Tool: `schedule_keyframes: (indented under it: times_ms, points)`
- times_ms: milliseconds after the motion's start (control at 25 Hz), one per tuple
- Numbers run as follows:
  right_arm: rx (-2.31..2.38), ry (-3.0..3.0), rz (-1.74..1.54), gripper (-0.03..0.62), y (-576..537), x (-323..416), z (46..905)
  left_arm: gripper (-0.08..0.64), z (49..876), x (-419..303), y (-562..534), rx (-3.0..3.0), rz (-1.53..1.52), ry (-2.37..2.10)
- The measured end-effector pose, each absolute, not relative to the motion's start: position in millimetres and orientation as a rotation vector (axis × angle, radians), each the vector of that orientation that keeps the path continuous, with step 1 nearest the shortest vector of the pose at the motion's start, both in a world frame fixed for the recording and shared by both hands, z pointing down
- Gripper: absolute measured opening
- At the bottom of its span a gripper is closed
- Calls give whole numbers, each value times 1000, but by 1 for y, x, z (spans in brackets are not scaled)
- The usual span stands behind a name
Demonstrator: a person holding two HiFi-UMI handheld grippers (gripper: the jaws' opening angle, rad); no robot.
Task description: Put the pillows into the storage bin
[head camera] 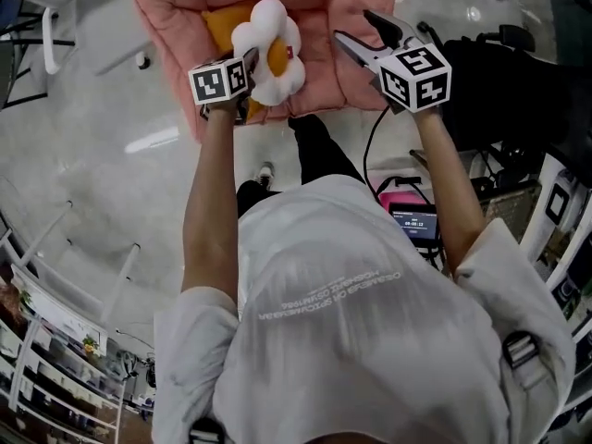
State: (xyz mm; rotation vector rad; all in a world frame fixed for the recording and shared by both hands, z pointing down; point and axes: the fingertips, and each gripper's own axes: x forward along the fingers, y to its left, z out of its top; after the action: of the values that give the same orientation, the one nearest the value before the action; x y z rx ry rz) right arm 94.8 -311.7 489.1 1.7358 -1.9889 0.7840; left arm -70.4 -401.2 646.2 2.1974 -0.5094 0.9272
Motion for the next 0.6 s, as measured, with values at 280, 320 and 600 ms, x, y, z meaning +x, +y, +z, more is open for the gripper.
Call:
schedule_keyframes:
  times_ms: [280,320,600]
  points:
    - [1921,-1887,647,311,-235,82,435,164,558,-72,-381,2365,721,-426]
    - [1944,-1881,623,311,-240,100,427,164,543,-54,-393,2389,684,-425]
    - [2147,-1809,484,316,-215,151,373,164,454,-6,-413,2574,581,-342]
